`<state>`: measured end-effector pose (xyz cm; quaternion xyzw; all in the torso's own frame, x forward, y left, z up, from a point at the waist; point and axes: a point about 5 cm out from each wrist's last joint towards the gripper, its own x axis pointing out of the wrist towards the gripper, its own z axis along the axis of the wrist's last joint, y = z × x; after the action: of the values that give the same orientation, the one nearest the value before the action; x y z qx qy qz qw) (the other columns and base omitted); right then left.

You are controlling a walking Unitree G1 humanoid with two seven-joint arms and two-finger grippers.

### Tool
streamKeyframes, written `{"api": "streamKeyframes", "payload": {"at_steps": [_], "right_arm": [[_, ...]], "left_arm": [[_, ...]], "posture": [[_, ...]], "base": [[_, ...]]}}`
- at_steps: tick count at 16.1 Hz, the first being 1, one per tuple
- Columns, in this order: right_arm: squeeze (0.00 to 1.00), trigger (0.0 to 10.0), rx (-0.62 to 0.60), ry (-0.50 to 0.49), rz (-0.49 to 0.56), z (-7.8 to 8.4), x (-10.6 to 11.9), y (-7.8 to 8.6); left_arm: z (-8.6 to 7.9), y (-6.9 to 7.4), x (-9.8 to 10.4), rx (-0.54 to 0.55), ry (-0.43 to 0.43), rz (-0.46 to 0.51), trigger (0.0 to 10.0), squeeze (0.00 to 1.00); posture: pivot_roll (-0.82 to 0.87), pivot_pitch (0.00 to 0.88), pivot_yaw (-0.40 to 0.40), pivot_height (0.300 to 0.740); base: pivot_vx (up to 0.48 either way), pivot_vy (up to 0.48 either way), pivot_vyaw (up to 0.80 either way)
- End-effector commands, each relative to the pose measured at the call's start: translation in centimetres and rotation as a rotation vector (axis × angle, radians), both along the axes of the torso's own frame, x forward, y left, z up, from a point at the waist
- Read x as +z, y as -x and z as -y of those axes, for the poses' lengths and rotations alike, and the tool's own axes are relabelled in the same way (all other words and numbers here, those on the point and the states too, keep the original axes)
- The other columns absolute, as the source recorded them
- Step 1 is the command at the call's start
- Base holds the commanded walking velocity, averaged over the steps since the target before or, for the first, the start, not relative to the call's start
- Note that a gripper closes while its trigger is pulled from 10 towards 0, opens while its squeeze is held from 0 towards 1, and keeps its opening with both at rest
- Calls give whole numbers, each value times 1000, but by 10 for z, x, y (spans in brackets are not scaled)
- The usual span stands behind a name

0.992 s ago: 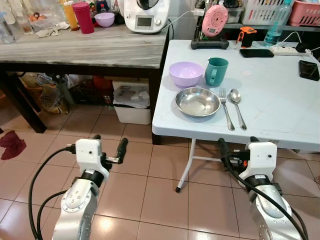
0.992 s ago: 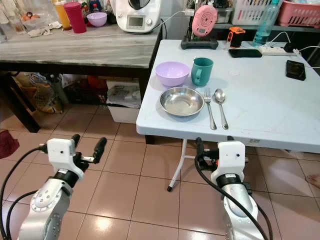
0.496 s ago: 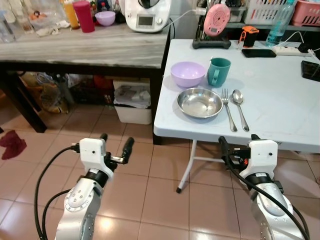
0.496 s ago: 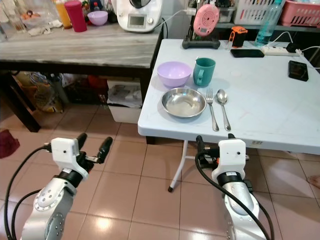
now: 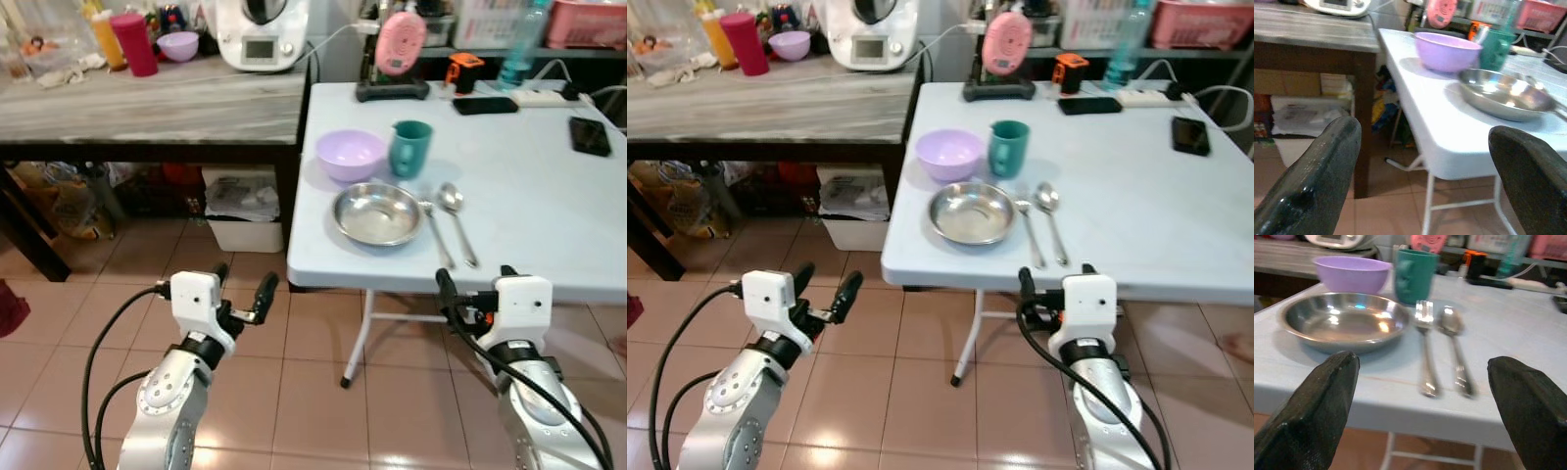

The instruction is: Setting the table

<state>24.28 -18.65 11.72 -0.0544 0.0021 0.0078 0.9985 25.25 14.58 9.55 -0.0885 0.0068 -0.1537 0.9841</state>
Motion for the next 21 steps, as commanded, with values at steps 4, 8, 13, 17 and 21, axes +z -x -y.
{"api": "streamKeyframes", "payload": {"at_steps": [4, 8, 13, 17, 21], "right_arm": [[0, 10000, 18, -7, 12, -4, 2, 0], [0, 10000, 21, -2, 28, -6, 4, 0], [0, 10000, 30, -15, 26, -7, 5, -2], [0, 10000, 45, 64, 34, -13, 5, -4], [0, 10000, 84, 46, 51, -18, 8, -7]], "left_arm": [[-4, 0, 3, 0, -9, 6, 10000, 0], [-4, 0, 4, -2, -15, 5, 10000, 0], [-4, 0, 5, -3, -27, 10, 10000, 0], [-7, 0, 5, 2, -38, 10, 10000, 0], [-13, 3, 7, -20, -89, 45, 10000, 0]], "posture": [[-218, 49, 33, 740], [-216, 52, 32, 740], [-213, 54, 32, 740], [-208, 58, 37, 740], [-205, 61, 43, 740]], "base": [[325, 0, 0], [323, 0, 0], [301, 0, 0], [284, 0, 0], [0, 0, 0]]}}
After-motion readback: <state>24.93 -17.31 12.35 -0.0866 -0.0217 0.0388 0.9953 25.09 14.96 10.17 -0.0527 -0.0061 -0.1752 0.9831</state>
